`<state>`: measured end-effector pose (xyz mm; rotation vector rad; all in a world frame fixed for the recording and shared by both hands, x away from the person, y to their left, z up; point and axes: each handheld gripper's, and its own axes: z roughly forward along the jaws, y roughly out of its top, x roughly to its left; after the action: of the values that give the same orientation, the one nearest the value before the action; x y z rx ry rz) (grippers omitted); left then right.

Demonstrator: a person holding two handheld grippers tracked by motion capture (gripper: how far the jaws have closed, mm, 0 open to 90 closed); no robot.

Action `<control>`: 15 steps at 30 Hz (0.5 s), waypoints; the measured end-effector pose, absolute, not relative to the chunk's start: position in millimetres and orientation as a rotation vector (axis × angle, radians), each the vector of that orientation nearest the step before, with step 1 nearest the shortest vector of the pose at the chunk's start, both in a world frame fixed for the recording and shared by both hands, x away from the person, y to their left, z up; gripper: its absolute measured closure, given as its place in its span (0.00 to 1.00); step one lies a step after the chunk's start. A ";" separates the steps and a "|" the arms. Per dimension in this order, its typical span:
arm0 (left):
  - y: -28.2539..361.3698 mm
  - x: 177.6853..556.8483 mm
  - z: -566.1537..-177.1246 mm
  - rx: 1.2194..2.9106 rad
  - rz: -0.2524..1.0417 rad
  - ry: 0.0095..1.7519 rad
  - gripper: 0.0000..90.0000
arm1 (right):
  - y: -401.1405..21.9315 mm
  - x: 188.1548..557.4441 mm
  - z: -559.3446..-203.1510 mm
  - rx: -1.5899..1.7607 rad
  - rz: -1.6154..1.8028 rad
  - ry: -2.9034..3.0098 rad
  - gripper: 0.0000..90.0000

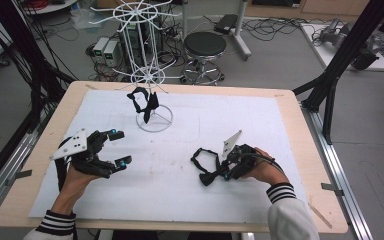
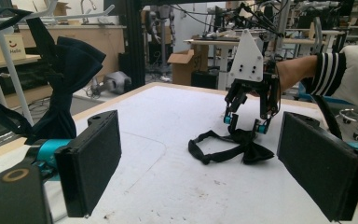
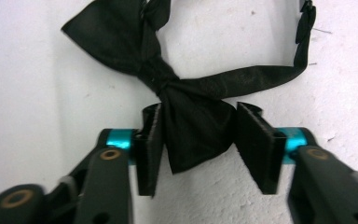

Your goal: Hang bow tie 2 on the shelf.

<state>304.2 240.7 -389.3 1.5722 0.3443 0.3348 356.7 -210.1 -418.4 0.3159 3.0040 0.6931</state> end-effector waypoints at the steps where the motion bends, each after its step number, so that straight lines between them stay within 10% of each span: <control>1: 240.7 304.2 -389.3 1.572 0.335 0.345 0.16 | -210.2 356.8 -418.2 0.314 0.696 3.006 0.68; 6: 240.8 304.5 -389.6 1.574 0.335 0.346 0.16 | -208.0 355.5 -416.8 0.269 0.683 3.027 0.91; 15: 240.9 304.9 -390.3 1.579 0.332 0.345 0.16 | -207.1 354.2 -416.2 0.284 0.715 3.037 0.93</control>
<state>304.9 240.9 -390.3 1.5785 0.3453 0.3321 354.2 -207.1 -416.2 0.2840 3.0374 0.7145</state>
